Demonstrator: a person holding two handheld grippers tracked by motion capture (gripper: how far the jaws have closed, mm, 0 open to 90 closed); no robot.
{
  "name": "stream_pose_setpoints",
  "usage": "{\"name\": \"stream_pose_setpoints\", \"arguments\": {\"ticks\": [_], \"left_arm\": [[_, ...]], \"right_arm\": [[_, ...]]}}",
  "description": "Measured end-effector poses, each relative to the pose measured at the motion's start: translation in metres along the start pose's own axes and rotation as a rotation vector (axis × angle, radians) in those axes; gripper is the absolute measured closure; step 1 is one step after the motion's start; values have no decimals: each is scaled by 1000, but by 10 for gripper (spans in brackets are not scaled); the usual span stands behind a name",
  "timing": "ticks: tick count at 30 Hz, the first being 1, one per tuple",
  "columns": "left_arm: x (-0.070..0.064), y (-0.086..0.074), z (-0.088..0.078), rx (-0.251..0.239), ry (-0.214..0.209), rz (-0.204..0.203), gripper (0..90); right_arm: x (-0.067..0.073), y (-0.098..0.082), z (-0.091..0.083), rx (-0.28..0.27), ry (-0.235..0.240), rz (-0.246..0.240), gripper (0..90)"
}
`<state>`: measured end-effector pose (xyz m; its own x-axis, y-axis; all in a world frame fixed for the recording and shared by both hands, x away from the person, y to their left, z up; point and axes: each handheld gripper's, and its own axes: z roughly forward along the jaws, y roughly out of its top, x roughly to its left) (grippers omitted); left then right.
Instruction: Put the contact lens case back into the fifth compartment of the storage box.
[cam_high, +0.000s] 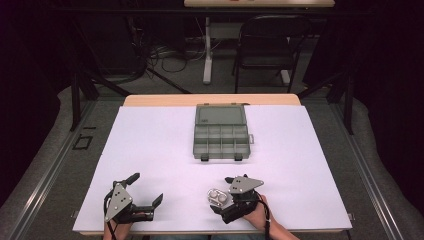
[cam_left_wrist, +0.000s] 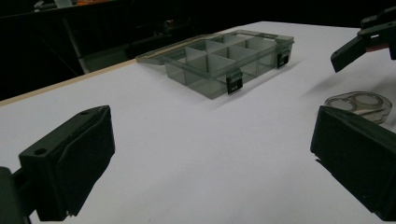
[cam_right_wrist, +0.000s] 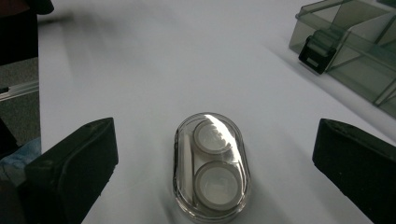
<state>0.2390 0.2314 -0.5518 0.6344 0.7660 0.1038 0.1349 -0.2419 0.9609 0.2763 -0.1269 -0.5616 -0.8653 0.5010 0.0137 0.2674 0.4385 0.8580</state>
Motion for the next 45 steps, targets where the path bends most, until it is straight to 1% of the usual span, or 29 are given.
{"name": "stream_pose_setpoints", "arguments": {"ticks": [3, 5, 7, 8, 9, 10, 11, 13, 14, 15, 16, 17, 22, 23, 27, 30, 32, 39, 45], "left_arm": [[0, 0, 0, 0, -1, 2, 0], [0, 0, 0, 1, -2, 1, 0], [0, 0, 0, 1, -2, 1, 0], [0, 0, 0, 0, -5, -1, 0], [0, 0, 0, 0, -5, -1, 0], [0, 0, 0, 0, -6, -2, 0], [-1, 0, 0, 1, -5, -1, 0], [-1, 0, 0, 1, -5, -2, 0], [-1, 0, 0, 1, -5, -2, 0], [-1, 0, 0, 2, -6, -2, 0], [-1, 0, 0, 2, -6, -2, 0], [-1, 0, 0, 2, -5, -1, 0], [-1, 0, 1, 1, -8, 1, 0], [-1, 0, 1, 4, -8, 7, 0], [-2, 0, 1, 3, -14, 5, 0], [-1, 0, 2, 5, -17, 4, 0], [-1, 0, 2, 5, -18, -1, 0], [-1, 0, 2, 9, -20, 2, 0], [-1, 0, 2, 7, -18, -1, 0]], "right_arm": [[1, -1, 3, 26, 8, 5, 0], [1, -1, 3, 33, 8, 3, 46], [2, -1, 3, 35, 7, 0, 56], [2, -1, 3, 38, 8, -7, 113], [2, -1, 3, 38, 8, -7, 113], [3, -1, 3, 41, 6, -14, 133], [3, -1, 3, 50, 4, -16, 174], [3, -1, 4, 60, 5, -18, 213], [3, -1, 4, 60, 5, -18, 213], [3, -1, 5, 75, -1, -22, 264], [3, -2, 6, 77, 2, -20, 274], [3, -2, 6, 87, 0, -20, 310], [2, -3, 9, 124, -4, -20, 379], [3, -3, 9, 128, -7, -21, 400], [2, -4, 10, 150, 0, -23, 437], [2, -4, 10, 154, 6, -15, 456], [2, -4, 9, 148, 7, -15, 487], [1, -4, 9, 146, 8, -18, 489], [0, -2, 4, 128, -4, -18, 490]]}}
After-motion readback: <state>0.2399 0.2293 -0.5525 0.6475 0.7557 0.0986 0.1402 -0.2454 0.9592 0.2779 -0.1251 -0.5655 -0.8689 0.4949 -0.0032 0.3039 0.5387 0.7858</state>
